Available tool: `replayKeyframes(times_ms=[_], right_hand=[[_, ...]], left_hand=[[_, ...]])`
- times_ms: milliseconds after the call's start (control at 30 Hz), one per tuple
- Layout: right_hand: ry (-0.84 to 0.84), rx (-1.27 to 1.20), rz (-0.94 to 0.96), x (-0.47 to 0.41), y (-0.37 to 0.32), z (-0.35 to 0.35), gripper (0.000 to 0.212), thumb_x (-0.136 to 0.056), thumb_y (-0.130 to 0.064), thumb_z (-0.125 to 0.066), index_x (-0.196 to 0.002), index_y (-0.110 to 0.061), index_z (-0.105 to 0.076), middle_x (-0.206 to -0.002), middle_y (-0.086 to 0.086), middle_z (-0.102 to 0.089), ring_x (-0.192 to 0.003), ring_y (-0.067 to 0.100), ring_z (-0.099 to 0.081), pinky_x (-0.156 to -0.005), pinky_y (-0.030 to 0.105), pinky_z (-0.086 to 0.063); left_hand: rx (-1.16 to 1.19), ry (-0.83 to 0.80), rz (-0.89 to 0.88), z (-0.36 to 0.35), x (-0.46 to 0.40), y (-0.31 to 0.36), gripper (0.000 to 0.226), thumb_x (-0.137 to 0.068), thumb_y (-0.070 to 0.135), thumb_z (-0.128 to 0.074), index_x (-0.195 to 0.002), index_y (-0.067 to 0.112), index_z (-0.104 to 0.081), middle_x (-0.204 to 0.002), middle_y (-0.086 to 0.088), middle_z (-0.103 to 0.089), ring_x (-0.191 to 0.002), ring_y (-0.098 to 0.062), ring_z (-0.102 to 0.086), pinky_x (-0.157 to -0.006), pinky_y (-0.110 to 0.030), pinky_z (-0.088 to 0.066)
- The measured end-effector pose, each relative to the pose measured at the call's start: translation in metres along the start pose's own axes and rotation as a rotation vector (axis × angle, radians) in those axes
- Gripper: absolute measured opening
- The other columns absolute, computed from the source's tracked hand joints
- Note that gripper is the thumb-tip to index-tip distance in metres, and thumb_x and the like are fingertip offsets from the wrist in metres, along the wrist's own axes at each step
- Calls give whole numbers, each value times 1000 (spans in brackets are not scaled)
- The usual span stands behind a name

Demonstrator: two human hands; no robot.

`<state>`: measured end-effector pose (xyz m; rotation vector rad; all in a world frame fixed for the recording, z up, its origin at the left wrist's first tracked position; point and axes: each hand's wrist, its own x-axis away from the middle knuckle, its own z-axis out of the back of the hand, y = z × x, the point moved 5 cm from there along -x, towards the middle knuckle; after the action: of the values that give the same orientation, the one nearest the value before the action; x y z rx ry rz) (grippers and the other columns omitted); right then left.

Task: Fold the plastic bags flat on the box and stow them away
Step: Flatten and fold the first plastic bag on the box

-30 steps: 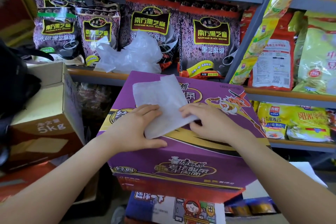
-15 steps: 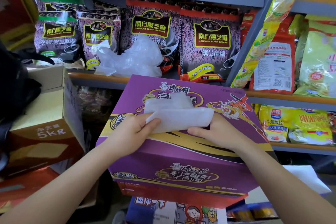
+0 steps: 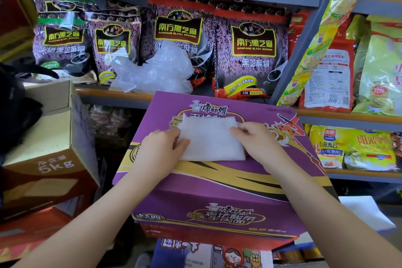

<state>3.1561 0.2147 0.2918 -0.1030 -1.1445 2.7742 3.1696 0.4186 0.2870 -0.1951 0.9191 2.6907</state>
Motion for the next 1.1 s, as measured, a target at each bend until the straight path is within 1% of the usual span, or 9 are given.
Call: replayKeyframes(times_ms=[100, 200, 300, 400, 500, 700, 900, 1000, 1100], right_hand=[[52, 168, -17, -5, 1, 0, 35, -93, -25, -47, -72, 1, -60, -60, 5, -50, -64, 25, -50, -53, 32, -31], [51, 289, -48, -8, 1, -2, 41, -91, -19, -46, -51, -17, -40, -52, 2, -38, -53, 20, -40, -47, 30, -25], [45, 301, -98, -10, 1, 0, 41, -90, -16, -45, -51, -19, -31, -53, 0, -33, -51, 17, -35, -46, 30, -20], [94, 322, -71, -7, -2, 0, 27, -88, -16, -47, -61, -13, -48, -65, 5, -49, -65, 26, -49, -50, 30, -30], [217, 320, -12, -2, -6, 2, 14, -87, -17, -53, -82, -9, -64, -93, 7, -51, -79, 27, -57, -61, 29, -37], [241, 219, 58, -7, -9, 5, 21, -87, -10, -54, -78, 5, -65, -80, 12, -66, -79, 21, -53, -65, 29, -33], [217, 174, 58, -10, -7, -2, 5, -84, -3, -55, -84, -5, -60, -74, -3, -57, -74, 17, -54, -58, 12, -36], [158, 247, 24, -9, -15, 0, 25, -83, 1, -51, -106, -7, -55, -108, 8, -60, -102, 26, -56, -83, 26, -43], [135, 535, 238, 2, -41, -9, 48, -88, -5, -44, -135, -7, -40, -146, 9, -35, -136, 25, -30, -110, 30, -22]], left_hand=[[-66, 38, 31, 0, -3, 2, 24, -84, 34, -61, -95, 13, -57, -65, -6, -57, -78, -32, -55, -66, -36, -37], [-288, 37, 57, -3, -5, 2, 59, -81, 39, -62, -128, 12, -39, -88, -10, -66, -92, -33, -57, -79, -38, -39], [-397, 123, -147, -7, -4, 9, 70, -67, 27, -74, -128, 7, -46, -104, -15, -64, -95, -36, -58, -76, -45, -47], [-533, 154, -473, -10, -7, 22, 44, -71, 21, -48, -112, 13, -62, -128, -13, -56, -118, -34, -48, -91, -56, -43], [-635, -17, -583, -18, -13, 22, 41, -76, 19, -35, -94, 12, -71, -118, -9, -64, -114, -32, -57, -92, -52, -44], [-342, -292, -323, -25, -5, 3, 110, -65, 80, 11, -145, 12, -20, -155, -7, -17, -143, -19, -13, -114, -29, -11], [-381, -292, -286, -24, -7, 2, 122, -49, 82, 29, -147, 20, -9, -157, 0, -6, -144, -15, -2, -109, -21, 0], [-416, -303, -282, -25, -8, 4, 120, -51, 86, 17, -147, 20, -9, -157, 1, -6, -144, -14, -1, -110, -22, 1], [-447, -304, -279, -26, -11, 4, 112, -54, 82, 6, -147, 21, -7, -157, 3, -3, -143, -11, 2, -113, -24, 1]])
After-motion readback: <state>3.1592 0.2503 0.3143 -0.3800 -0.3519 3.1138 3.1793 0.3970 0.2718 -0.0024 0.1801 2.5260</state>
